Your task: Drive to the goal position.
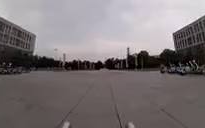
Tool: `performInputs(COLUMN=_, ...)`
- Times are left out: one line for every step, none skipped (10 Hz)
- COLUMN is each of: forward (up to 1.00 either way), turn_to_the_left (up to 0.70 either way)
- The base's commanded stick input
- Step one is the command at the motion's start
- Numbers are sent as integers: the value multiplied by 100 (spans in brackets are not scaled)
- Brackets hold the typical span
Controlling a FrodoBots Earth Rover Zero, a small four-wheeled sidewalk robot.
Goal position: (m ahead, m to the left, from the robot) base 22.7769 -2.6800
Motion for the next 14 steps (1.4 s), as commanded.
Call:
performInputs(forward=60, turn_to_the_left=0)
performInputs(forward=60, turn_to_the_left=0)
performInputs(forward=60, turn_to_the_left=0)
performInputs(forward=60, turn_to_the_left=0)
performInputs(forward=60, turn_to_the_left=0)
performInputs(forward=60, turn_to_the_left=0)
performInputs(forward=60, turn_to_the_left=0)
performInputs(forward=60, turn_to_the_left=0)
performInputs(forward=60, turn_to_the_left=0)
performInputs(forward=60, turn_to_the_left=0)
performInputs(forward=60, turn_to_the_left=0)
performInputs(forward=60, turn_to_the_left=0)
performInputs(forward=60, turn_to_the_left=0)
performInputs(forward=60, turn_to_the_left=0)
